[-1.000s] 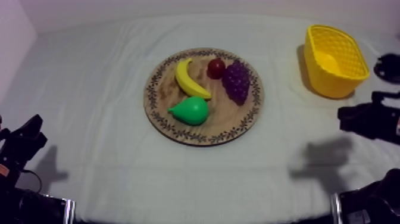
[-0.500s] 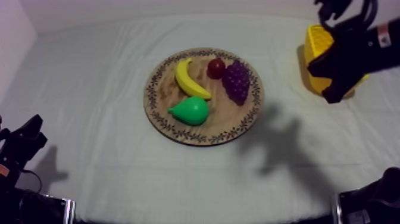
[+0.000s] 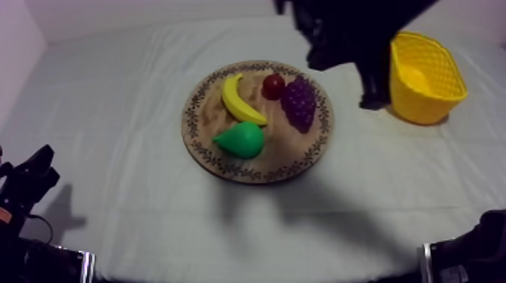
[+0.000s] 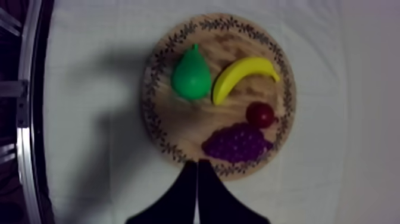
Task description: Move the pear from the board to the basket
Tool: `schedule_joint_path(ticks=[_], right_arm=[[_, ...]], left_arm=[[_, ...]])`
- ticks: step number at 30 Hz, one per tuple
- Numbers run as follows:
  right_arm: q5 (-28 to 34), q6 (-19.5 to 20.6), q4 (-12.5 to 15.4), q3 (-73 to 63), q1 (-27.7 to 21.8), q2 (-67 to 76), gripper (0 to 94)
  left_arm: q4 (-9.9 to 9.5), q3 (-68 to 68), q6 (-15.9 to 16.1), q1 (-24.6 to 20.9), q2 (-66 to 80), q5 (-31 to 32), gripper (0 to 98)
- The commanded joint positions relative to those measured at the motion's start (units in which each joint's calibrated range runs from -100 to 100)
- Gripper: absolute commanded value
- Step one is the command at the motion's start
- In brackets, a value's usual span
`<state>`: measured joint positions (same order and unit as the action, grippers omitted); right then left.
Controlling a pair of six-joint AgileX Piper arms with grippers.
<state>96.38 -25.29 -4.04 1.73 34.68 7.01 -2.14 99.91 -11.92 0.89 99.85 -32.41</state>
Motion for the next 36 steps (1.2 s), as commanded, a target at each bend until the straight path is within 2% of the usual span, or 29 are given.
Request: schedule_joint_path(ticks=[1,9,21,26,30,36], right_arm=[[0.83,2.51,-0.59,-5.50,1.36,-3.45,1.7],[1.74,5.42,-2.79,-10.85,3.65,-9.81,4.7],[1.84,5.51,-3.46,-10.84,3.34,-12.56,42.2],[1.84,6.00,-3.70,-10.05,3.62,-13.40,55.1],[1.80,6.37,-3.71,-8.69,4.15,-14.32,63.2],[1.25,7.00,-2.84,-6.01,4.63,-16.86,69.4]], left_arm=[[-0.03,-0.02,0.02,0.01,-0.02,-0.01,0.1],[-0.03,-0.02,0.03,0.01,-0.02,-0.01,0.1],[-0.03,-0.02,0.03,0.01,-0.02,-0.01,0.1],[-0.03,-0.02,0.03,0.01,-0.02,-0.01,0.1],[-0.03,-0.02,0.03,0.01,-0.02,-0.01,0.1],[-0.03,-0.02,0.03,0.01,-0.02,-0.01,0.1]])
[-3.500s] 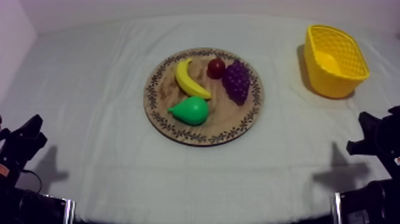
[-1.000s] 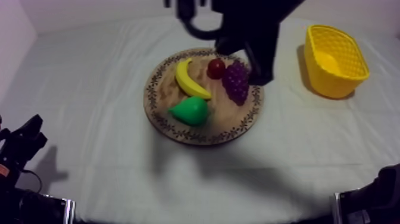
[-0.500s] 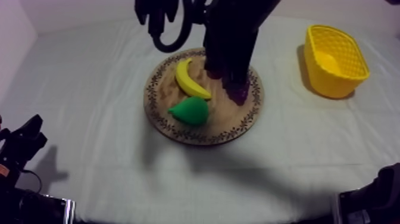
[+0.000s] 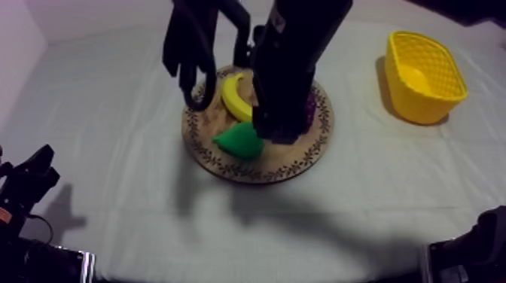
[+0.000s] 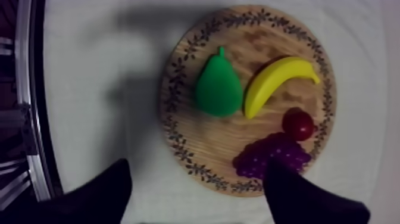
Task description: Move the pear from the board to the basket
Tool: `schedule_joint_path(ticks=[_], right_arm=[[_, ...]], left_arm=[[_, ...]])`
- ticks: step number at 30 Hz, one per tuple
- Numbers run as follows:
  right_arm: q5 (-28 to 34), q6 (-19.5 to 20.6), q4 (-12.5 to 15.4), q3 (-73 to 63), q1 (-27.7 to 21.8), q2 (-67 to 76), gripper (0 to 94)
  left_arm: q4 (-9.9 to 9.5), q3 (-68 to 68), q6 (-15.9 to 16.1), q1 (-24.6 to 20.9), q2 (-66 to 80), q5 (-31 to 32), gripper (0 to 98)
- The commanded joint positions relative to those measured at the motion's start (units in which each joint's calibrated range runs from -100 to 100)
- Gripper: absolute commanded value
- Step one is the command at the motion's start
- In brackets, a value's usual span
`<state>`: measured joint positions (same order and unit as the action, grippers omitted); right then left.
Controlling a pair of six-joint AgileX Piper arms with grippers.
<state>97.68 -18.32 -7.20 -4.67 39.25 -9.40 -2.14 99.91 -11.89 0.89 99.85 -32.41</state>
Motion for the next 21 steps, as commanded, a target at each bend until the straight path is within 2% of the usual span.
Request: schedule_joint_path(ticks=[1,7,21], right_arm=[[-0.18,0.09,0.60,0.78,0.05,-1.06,70.1],[-2.45,0.57,1.54,2.81,-0.47,-5.52,73.0],[-7.53,1.55,1.46,-0.52,-1.67,-18.37,74.4]], left_arm=[[-0.03,-0.02,0.00,0.01,-0.02,-0.01,0.1],[-0.03,-0.02,0.00,0.01,-0.02,-0.01,0.1],[-0.03,-0.02,0.00,0.01,-0.02,-0.01,0.1]])
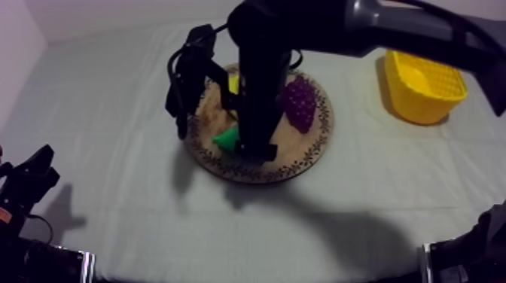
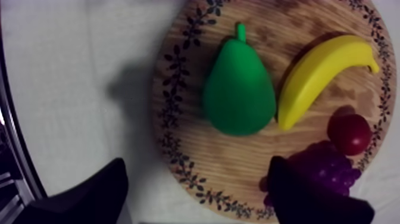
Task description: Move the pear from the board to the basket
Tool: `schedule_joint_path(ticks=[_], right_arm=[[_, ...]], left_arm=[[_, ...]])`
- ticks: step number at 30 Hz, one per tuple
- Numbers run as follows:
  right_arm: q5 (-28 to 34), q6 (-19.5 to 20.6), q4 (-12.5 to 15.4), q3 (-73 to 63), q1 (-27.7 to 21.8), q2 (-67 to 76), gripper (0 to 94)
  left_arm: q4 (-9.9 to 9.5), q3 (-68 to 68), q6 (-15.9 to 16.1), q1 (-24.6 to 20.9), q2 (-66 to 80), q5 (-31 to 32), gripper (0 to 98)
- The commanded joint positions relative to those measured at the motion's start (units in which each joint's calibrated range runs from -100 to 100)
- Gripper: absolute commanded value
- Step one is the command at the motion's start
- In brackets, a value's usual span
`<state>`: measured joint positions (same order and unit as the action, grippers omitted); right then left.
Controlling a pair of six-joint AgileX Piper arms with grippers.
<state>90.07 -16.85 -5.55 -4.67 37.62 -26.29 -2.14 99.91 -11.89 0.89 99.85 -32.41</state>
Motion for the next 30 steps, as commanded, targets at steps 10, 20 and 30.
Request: schedule_joint_path(ticks=[10,20,30], right_arm=[[-2.24,1.36,-1.29,-7.12,-0.17,-11.09,74.6],[-4.70,3.04,-2.91,-11.65,-0.65,-17.38,71.5],[-6.21,4.25,-3.90,-11.53,-0.82,-19.12,46.2]], left_arm=[[-0.03,-0.02,0.00,0.01,-0.02,-0.01,0.1],[-0.03,-0.02,0.00,0.01,-0.02,-0.01,0.1],[-0.03,-0.02,0.00,0.01,-0.02,-0.01,0.1]])
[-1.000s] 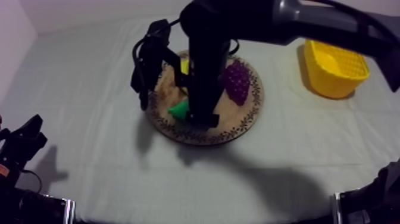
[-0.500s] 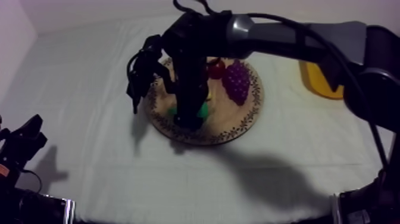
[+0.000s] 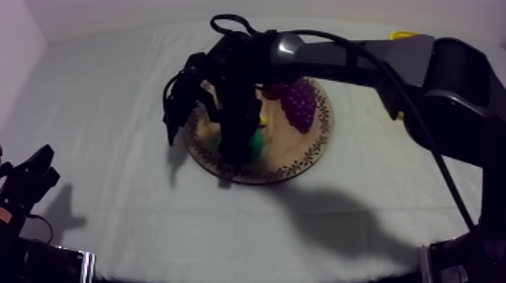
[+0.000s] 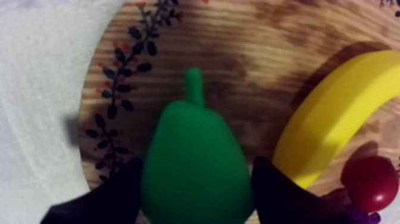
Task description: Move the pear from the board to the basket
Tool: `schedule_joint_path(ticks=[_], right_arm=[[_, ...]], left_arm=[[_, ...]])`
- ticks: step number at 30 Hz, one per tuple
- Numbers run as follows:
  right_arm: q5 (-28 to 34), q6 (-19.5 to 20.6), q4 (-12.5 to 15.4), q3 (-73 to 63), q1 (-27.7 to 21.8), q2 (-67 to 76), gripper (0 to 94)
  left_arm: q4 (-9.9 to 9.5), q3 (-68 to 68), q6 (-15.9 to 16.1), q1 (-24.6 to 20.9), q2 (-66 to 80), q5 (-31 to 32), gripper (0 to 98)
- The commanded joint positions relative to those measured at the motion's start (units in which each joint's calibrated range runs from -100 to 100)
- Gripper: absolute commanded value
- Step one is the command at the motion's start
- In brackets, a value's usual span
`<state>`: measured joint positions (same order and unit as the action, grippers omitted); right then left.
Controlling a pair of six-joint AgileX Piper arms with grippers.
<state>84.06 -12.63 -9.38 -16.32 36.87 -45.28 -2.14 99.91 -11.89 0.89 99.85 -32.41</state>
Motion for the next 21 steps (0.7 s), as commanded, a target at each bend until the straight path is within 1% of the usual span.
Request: schedule_joint_path(ticks=[1,5,11,21], right_arm=[[-0.32,0.14,-0.17,0.22,-0.09,-0.15,44.6],[-0.58,0.39,-0.43,0.97,-0.11,0.44,40.3],[-0.22,0.40,-0.90,3.03,0.18,4.91,38.8],[5.12,0.09,-1.88,2.74,0.24,20.25,39.8]], left_arm=[[-0.03,-0.02,0.00,0.01,-0.02,-0.01,0.1],[-0.03,-0.02,-0.01,0.01,-0.02,-0.01,0.1],[-0.03,-0.02,0.00,0.01,-0.02,-0.01,0.1],[-0.03,-0.02,0.00,0.01,-0.02,-0.01,0.1]])
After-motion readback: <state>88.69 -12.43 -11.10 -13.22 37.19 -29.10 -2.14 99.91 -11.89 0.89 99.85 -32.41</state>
